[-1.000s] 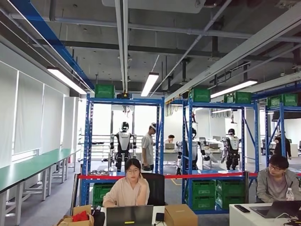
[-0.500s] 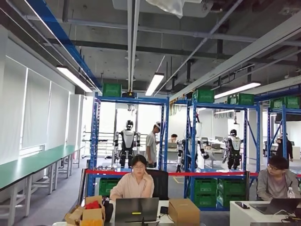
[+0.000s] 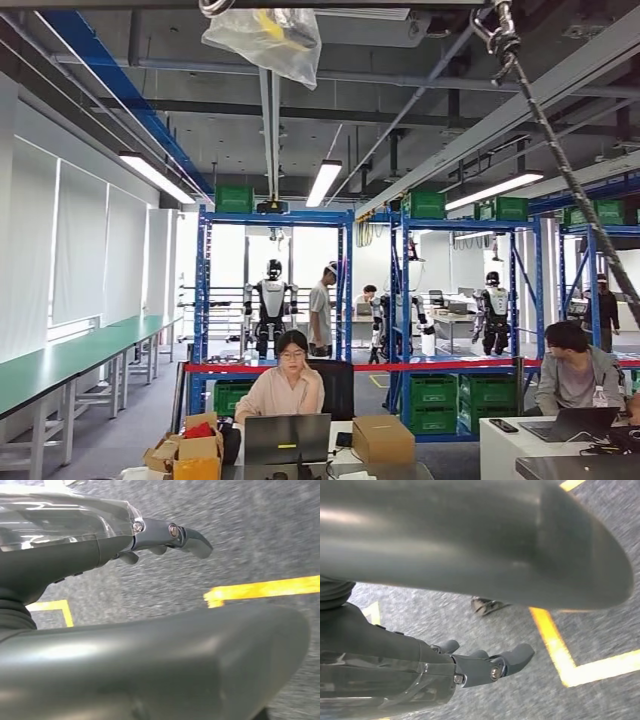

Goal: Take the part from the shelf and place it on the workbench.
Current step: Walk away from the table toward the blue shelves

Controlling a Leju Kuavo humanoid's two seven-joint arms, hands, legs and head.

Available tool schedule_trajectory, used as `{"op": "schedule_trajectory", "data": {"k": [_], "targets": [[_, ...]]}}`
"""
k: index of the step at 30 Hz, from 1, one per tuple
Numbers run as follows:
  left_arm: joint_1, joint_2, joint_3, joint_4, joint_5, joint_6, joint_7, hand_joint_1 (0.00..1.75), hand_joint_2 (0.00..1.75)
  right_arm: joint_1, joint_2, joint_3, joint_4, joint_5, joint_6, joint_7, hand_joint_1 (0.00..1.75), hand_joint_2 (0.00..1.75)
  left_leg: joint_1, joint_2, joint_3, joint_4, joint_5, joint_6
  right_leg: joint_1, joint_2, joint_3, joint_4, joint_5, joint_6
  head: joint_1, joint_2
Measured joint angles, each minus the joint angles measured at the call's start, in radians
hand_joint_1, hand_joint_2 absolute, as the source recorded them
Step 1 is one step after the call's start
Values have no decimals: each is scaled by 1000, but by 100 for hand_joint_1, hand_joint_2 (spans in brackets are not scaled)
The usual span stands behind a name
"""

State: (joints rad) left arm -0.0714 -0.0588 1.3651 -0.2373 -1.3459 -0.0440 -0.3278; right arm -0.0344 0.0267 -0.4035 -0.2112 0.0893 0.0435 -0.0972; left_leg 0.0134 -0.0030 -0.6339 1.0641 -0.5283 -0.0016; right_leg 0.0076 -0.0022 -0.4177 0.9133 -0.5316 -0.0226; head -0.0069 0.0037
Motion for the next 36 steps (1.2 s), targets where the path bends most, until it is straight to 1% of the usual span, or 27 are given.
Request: {"op": "schedule_trajectory", "data": {"k": [2, 3, 4, 5, 7, 9, 10, 11, 13, 14, 16, 17, 18, 19, 20, 21, 23, 24, 25, 26, 28, 29, 31, 33, 34, 35, 36], "targets": [[0, 0, 0, 0, 2, -1, -1, 0, 0, 2, 0, -3, 1, 2, 6, -2, 0, 0, 0, 0, -30, 132, -100, -3, 5, -7, -38, 11, 21, -7, 0, 0], [0, 0, 0, 0, 3, -1, -2, 0, 0, 2, 0, -5, 2, 2, 8, -3, 0, 0, -1, 0, -37, 194, -121, -4, 7, -10, -61, 19, 31, -8, 0, 0], [0, 0, 0, 0, 4, -1, -3, 0, 0, 2, 1, -6, 3, 3, 11, -5, 0, 0, -2, 0, -33, 235, -117, -4, 9, -12, -86, 30, 41, -8, 0, 0], [0, 0, 0, 0, 5, -1, -3, 0, 0, 1, 2, -7, 3, 3, 11, -5, 0, 0, -2, 0, -14, 241, -92, -4, 10, -13, -110, 41, 49, -7, 0, 0], [-1, 0, 0, 0, 5, -1, -3, 0, 0, 0, 3, -8, 4, 6, 10, -6, 0, 0, -3, 1, 70, 155, -38, -1, 9, -14, -152, 68, 60, -1, 0, 0], [-5, 0, 0, 0, 6, -1, -4, 0, 0, 0, 4, -9, 5, 10, 9, -3, 0, 0, -4, 2, 179, 1, -45, 4, 12, -15, -184, 97, 69, 6, 0, 0], [-7, 0, 0, 0, 6, -1, -5, 0, 0, 0, 4, -11, 5, 13, 8, 2, 0, 0, -5, 1, 214, -54, -59, 8, 13, -15, -195, 106, 76, 11, 0, 0], [-7, 0, 0, 0, 6, -1, -5, 0, 0, 0, 4, -12, 5, 15, 8, 9, 0, 0, -7, 1, 229, -84, -68, 13, 13, -15, -202, 111, 84, 16, 0, 0], [-5, -2, 0, 0, 7, -1, -5, 0, 0, 1, 4, -17, 7, 19, 7, 22, 0, 0, -6, 4, 219, -87, -60, 26, 11, -11, -211, 114, 89, 30, 0, 0], [-3, -3, 0, 0, 7, -1, -5, 0, 0, 3, 3, -19, 8, 20, 7, 27, 0, 0, -5, 7, 210, -87, -49, 34, 8, -8, -216, 128, 66, 38, -1, 0], [-3, -4, 0, 0, 6, -2, -5, 0, 0, 4, 3, -23, 10, 22, 6, 40, 0, 0, -4, 11, 187, -86, -28, 46, 0, -4, -234, 207, -24, 53, -1, 0], [-3, -4, 0, 0, 6, -2, -4, 0, 0, 4, 4, -24, 10, 24, 6, 52, 0, 44, -5, 11, 172, -85, -18, 48, -4, -3, -247, 271, -72, 59, -1, 0], [-3, -4, 0, 0, 5, -3, -4, 0, 0, 3, 4, -25, 11, 28, 6, 65, 0, 87, -6, 12, 157, -83, -8, 48, -7, -3, -256, 333, -100, 63, -1, 0], [-3, -4, 0, 0, 5, -4, -4, 0, 0, 3, 5, -26, 11, 32, 5, 80, 0, 131, -7, 12, 142, -81, 1, 48, -9, -3, -257, 378, -104, 66, -1, 0], [-4, -4, 0, 0, 5, -5, -2, 0, 0, 3, 6, -27, 11, 38, 3, 93, 0, 131, -7, 13, 128, -80, 10, 47, -10, -3, -244, 388, -82, 67, -1, 0], [-4, -4, 0, 0, 7, -6, 1, 0, 0, 3, 8, -27, 11, 44, 0, 106, 0, 131, -7, 13, 117, -79, 18, 45, -10, -3, -214, 364, -47, 67, -1, 0], [-6, -7, 0, 0, 15, -6, 11, 0, 87, 3, 10, -29, 11, 53, -6, 126, 0, 131, -8, 12, 100, -79, 34, 40, -7, 1, -112, 225, 3, 55, -1, 0], [-8, -9, 2, 0, 22, -4, 18, 0, 131, 2, 11, -29, 11, 56, -8, 134, 0, 175, -9, 12, 95, -78, 41, 36, -4, 3, -60, 143, 5, 47, -1, 0], [-9, -11, 4, 0, 29, -3, 23, 0, 175, 2, 11, -29, 11, 59, -9, 141, 0, 175, -10, 12, 91, -78, 47, 31, -1, 4, -23, 81, -1, 40, -1, 0], [-11, -12, 8, 0, 37, -3, 29, 0, 175, 1, 11, -30, 12, 61, -10, 148, 0, 175, -10, 12, 87, -77, 53, 26, 1, 4, -5, 45, -8, 34, -1, 0], [-13, -13, 16, 0, 46, -2, 36, 0, 175, 1, 12, -31, 13, 66, -11, 159, 0, 175, -8, 12, 78, -76, 59, 14, 1, 2, -4, 22, -7, 25, -1, 0], [-14, -13, 19, 0, 48, -3, 39, 0, 175, 1, 12, -32, 13, 68, -12, 163, 0, 175, -8, 11, 70, -63, 47, 10, -1, 1, -7, 14, -2, 19, -1, 0], [-14, -15, 23, 0, 51, -4, 42, 0, 175, 4, 12, -32, 13, 74, -12, 169, 0, 175, -5, 10, 31, 24, -16, 1, -5, -4, -18, 6, 7, 6, 0, 0], [-13, -17, 26, 0, 53, -5, 41, 0, 175, 8, 12, -32, 14, 79, -13, 173, 0, 175, 1, 9, -20, 161, -83, -9, -2, -8, -35, 15, 11, 0, 0, 0], [-12, -17, 26, 0, 54, -6, 41, 0, 175, 10, 12, -33, 14, 81, -13, 176, 0, 131, 4, 9, -32, 204, -95, -15, -1, -9, -42, 22, 12, -1, 0, 0], [-11, -17, 27, 0, 55, -6, 40, 0, 175, 11, 12, -33, 14, 82, -14, 177, 0, 87, 8, 9, -27, 209, -88, -21, -1, -10, -49, 30, 12, -1, 0, 0], [-11, -17, 27, 0, 56, -7, 38, 0, 175, 11, 12, -33, 14, 83, -15, 178, 0, 44, 13, 9, -4, 173, -64, -28, -2, -10, -55, 39, 10, 0, 0, 0]]}}
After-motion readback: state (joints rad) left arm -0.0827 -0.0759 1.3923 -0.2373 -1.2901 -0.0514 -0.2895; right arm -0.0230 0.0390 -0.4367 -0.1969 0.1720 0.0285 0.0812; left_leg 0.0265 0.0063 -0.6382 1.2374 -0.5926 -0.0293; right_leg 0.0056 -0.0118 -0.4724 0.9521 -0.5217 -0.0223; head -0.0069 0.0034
